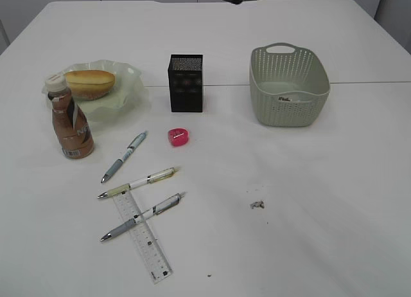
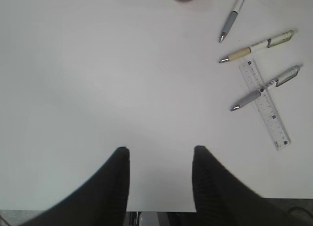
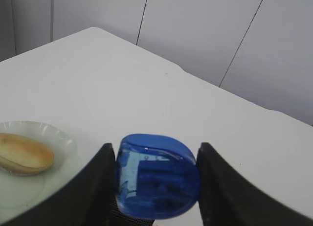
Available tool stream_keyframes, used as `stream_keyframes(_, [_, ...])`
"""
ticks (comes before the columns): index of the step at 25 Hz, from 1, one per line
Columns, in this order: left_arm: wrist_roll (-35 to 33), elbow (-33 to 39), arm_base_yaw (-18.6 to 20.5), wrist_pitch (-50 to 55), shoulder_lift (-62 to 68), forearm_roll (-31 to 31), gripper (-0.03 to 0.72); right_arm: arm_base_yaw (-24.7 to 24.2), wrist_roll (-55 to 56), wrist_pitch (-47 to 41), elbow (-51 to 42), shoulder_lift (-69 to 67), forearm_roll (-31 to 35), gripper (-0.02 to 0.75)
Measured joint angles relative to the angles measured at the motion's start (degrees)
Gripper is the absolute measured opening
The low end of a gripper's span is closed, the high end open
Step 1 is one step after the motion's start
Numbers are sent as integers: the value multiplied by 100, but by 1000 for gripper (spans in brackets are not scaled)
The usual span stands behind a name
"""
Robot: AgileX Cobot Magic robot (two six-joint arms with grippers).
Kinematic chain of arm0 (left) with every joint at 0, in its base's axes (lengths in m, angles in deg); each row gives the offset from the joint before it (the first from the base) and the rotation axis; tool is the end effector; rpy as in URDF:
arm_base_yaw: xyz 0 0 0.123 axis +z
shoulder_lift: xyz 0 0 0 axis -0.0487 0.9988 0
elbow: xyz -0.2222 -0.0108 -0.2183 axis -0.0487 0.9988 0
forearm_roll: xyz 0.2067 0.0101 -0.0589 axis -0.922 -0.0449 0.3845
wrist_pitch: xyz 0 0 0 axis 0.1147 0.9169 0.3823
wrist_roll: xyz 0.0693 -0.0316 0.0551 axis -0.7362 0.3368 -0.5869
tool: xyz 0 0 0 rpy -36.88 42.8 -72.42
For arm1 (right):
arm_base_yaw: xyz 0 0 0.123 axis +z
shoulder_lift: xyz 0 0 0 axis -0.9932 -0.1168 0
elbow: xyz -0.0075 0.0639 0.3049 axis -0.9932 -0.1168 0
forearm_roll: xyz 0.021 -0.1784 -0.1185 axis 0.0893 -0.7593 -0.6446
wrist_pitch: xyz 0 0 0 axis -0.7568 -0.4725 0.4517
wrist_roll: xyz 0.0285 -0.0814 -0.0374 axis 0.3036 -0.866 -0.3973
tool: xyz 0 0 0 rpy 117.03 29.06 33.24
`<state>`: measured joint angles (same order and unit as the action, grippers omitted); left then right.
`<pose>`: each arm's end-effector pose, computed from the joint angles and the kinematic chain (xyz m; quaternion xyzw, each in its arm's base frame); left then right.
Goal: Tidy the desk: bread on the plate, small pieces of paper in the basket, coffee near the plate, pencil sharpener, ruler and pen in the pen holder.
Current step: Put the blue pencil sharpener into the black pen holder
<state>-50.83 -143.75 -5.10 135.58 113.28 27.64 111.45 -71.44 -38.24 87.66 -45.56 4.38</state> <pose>0.1368 -0.0104 0.3836 -0.0703 0.9709 -0.0524 0.2230 0.4265 0.2105 0.3927 -0.2367 0.7496 0.0082 0.6181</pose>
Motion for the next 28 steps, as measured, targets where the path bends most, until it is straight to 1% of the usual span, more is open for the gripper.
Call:
stream_keyframes(3, [0,0,0,0,0,0,309,-176,95,671,-408,17,-45,342])
stream_keyframes(8, [0,0,0,0,0,0,307,-453,103,2130,-1076,5,-107,342])
stream_keyframes(10, [0,0,0,0,0,0,307,-568,106,2614,-1184,-78,71,342])
stream_keyframes(12, [0,0,0,0,0,0,307,-661,117,2970,-1221,-212,394,342])
stream_keyframes(16, [0,0,0,0,0,0,307,-777,120,3416,-1234,-560,883,342])
stream_keyframes(24, [0,0,0,0,0,-22,307,-789,129,4118,-1234,-1346,1027,342])
stream_keyframes(28, [0,0,0,0,0,-22,307,-789,129,4239,-937,-1737,1205,342])
